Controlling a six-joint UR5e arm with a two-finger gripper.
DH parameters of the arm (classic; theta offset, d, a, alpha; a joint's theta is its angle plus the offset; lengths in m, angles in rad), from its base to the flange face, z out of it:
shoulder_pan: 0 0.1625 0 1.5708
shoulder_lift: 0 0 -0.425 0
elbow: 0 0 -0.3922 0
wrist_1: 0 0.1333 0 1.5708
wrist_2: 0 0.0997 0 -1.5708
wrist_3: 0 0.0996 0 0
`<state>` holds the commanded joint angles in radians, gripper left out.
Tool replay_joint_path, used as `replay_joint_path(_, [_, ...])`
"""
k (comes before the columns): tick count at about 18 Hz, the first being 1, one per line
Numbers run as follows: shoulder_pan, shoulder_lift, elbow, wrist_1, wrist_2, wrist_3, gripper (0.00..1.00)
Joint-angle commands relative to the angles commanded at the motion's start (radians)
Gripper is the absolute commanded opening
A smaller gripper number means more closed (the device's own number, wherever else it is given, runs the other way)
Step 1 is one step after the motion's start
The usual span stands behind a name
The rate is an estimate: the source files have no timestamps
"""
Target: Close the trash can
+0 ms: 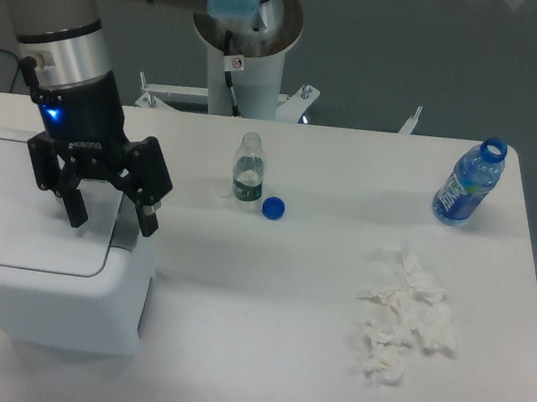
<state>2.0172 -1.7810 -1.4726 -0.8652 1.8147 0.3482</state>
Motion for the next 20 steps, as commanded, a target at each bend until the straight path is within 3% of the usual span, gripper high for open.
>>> replay_joint_path(4, [0.014, 0.002, 0.000, -0.002, 0.000, 0.003, 1.00])
replay_joint_path(13, [0.221, 0.009, -0.020, -0.006, 0.003, 0.130, 1.00])
replay_joint_path(20, [0.372, 0.011, -0.075, -0.005, -0.040, 0.507, 1.00])
